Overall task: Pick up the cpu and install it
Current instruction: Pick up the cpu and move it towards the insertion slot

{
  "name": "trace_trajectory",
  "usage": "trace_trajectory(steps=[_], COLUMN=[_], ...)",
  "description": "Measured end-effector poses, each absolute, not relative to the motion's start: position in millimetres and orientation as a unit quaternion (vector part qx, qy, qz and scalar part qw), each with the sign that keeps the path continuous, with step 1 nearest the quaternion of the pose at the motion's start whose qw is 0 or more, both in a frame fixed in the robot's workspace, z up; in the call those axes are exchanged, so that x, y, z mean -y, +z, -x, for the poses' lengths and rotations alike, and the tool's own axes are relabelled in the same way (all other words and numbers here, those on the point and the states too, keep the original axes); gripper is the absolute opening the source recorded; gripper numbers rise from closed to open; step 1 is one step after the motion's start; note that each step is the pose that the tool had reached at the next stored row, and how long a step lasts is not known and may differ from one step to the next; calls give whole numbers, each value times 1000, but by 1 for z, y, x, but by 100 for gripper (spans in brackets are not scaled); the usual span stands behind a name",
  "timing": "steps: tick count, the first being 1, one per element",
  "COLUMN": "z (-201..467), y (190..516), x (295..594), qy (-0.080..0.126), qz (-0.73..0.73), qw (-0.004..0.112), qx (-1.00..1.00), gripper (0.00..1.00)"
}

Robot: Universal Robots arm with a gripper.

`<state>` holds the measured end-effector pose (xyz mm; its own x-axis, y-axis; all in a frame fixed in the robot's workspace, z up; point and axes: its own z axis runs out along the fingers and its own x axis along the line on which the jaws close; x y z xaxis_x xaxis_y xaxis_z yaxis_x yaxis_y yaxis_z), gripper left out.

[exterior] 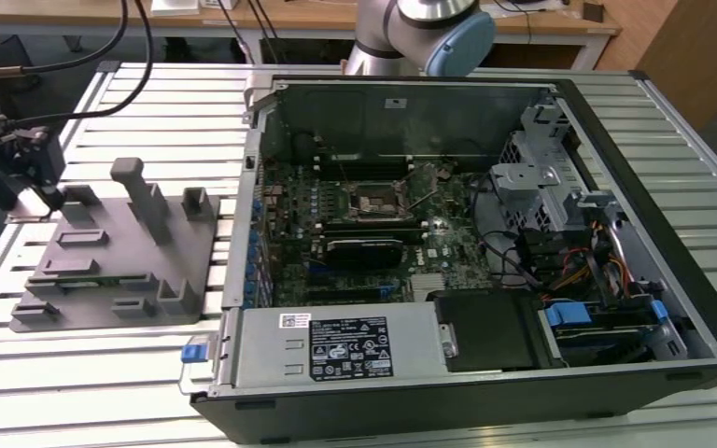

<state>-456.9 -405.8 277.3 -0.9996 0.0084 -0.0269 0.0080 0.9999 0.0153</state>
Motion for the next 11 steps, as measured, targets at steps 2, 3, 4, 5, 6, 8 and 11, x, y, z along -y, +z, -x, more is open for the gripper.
trace_trajectory(steps=[2,3,4,5,6,8,11], z=[457,457,457,457,457,457,457], y=[279,280,280,281,282,283,286], x=[406,406,406,406,406,406,406], qy=[8,8,8,8,8,8,8], qz=[-4,-4,-4,-4,-4,-4,-4], qw=[13,13,13,13,13,14,13], qx=[-1000,-1000,-1000,-1000,-1000,-1000,-1000], gripper=[53,53,53,53,53,53,53])
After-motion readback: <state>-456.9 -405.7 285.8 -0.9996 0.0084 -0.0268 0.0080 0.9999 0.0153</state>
